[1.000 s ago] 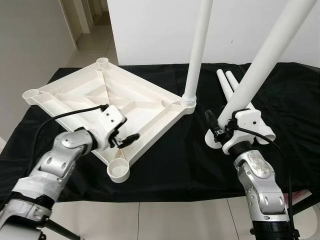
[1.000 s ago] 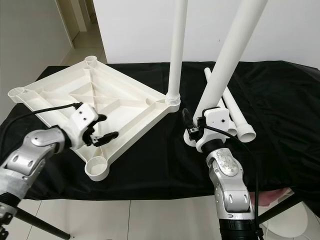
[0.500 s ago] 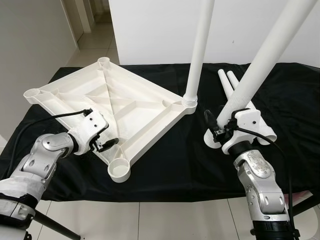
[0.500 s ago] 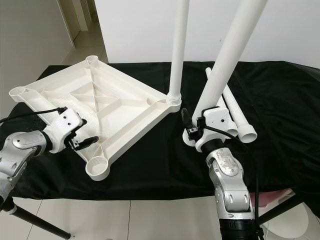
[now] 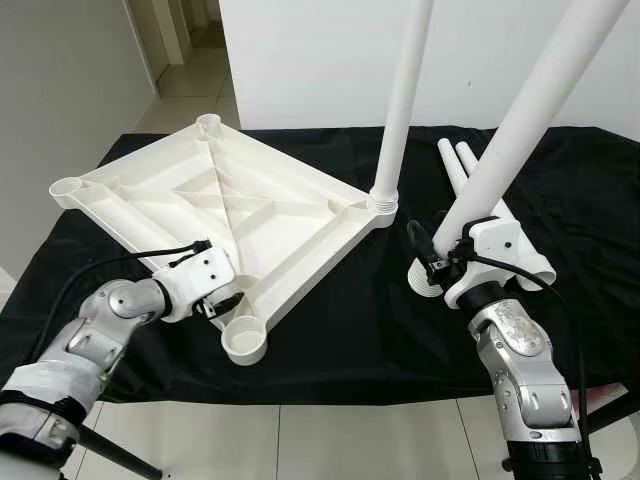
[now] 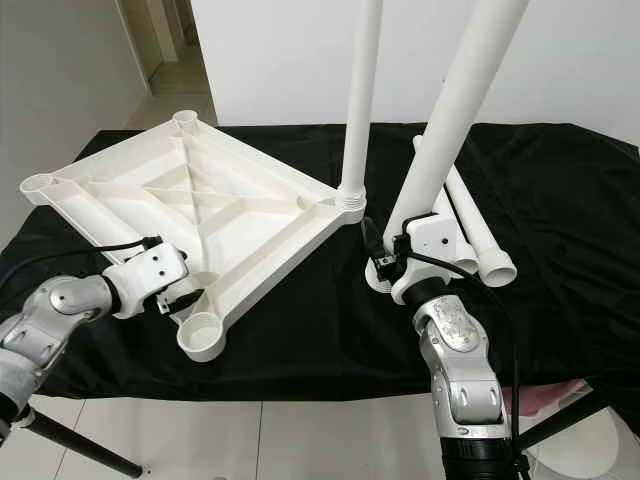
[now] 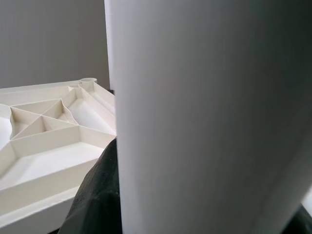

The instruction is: Building children table

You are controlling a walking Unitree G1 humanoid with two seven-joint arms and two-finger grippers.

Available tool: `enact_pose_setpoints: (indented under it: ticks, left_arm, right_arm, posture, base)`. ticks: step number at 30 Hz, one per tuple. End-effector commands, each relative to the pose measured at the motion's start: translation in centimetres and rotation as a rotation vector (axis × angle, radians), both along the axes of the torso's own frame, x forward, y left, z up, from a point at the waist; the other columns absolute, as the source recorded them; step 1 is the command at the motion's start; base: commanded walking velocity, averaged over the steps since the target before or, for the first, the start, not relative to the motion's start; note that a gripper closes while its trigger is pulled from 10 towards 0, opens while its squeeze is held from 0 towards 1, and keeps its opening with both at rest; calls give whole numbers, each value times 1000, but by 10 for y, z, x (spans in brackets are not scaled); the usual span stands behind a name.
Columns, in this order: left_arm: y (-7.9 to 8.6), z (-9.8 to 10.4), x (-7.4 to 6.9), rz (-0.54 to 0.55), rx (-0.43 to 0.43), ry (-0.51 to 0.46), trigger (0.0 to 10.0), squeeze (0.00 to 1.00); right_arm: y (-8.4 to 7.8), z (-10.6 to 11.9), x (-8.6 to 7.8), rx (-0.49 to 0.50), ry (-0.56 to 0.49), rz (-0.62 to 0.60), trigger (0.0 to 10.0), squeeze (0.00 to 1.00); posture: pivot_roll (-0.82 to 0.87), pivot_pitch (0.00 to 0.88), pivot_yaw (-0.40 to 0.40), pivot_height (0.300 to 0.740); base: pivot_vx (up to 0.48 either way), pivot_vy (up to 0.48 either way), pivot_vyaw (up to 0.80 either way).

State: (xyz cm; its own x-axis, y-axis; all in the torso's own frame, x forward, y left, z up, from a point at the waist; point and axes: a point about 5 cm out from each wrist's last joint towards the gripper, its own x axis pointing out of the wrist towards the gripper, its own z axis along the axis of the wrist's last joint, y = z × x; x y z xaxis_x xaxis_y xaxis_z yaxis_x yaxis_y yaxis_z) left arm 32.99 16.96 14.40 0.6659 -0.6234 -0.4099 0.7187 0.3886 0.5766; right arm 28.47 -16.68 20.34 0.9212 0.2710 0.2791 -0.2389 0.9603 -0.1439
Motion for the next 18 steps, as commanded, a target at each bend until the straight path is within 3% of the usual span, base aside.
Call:
enact_pose_setpoints:
  ticks: [1, 3, 9, 18]
  left_arm:
    - [-18, -11, -6, -84, 4, 42, 10000, 0]
    - [-23, -11, -7, -96, -8, 42, 10000, 0]
    - [-59, -8, -4, -147, -113, 40, 10000, 0]
    - [-83, -9, 2, -161, -143, 32, 10000, 0]
  right_arm:
    - [2, 5, -1, -3, -28, 16, 10000, 0]
    - [3, 5, -1, -3, -29, 16, 10000, 0]
    - [5, 5, -3, -1, -28, 21, 10000, 0]
    - [5, 5, -2, 2, -28, 19, 10000, 0]
  posture:
    - [-22, 63, 63, 740]
    - [-22, 63, 63, 740]
    - [-47, 68, 73, 740]
    - [-61, 56, 75, 740]
  base:
    - [0, 0, 0]
    - [0, 0, 0]
    - [0, 0, 0]
    - [0, 0, 0]
